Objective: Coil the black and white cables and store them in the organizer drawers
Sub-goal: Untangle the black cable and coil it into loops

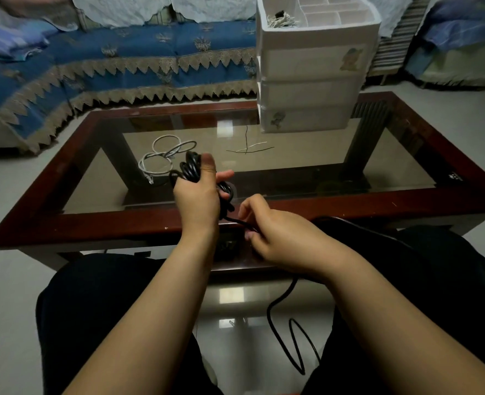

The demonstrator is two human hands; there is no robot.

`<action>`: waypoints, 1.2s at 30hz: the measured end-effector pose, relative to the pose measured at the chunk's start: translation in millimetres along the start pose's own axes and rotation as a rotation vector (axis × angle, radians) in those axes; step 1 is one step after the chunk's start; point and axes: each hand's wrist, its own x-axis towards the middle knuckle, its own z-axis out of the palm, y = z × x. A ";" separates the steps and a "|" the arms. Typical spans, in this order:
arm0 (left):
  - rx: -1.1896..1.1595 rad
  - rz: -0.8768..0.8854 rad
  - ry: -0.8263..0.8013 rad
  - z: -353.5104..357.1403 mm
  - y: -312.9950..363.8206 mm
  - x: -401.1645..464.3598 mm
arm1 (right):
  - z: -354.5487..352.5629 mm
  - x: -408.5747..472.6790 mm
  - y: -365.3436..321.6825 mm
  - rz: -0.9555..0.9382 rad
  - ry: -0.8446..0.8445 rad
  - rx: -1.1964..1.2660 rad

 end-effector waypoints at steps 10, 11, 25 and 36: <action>0.619 0.049 -0.552 0.9 -5.2 5.0 | -20.4 -3.1 0.3 -0.114 0.201 -0.237; 0.628 0.015 -0.596 0.0 -6.2 5.5 | -22.0 -1.8 1.4 -0.136 0.229 -0.263; 0.247 -0.212 -1.079 -17.6 -11.6 1.7 | -31.7 11.4 20.7 -0.132 0.366 -0.246; 0.063 -0.335 -1.126 -39.0 -18.1 17.2 | -17.9 13.9 47.4 0.195 0.134 -0.141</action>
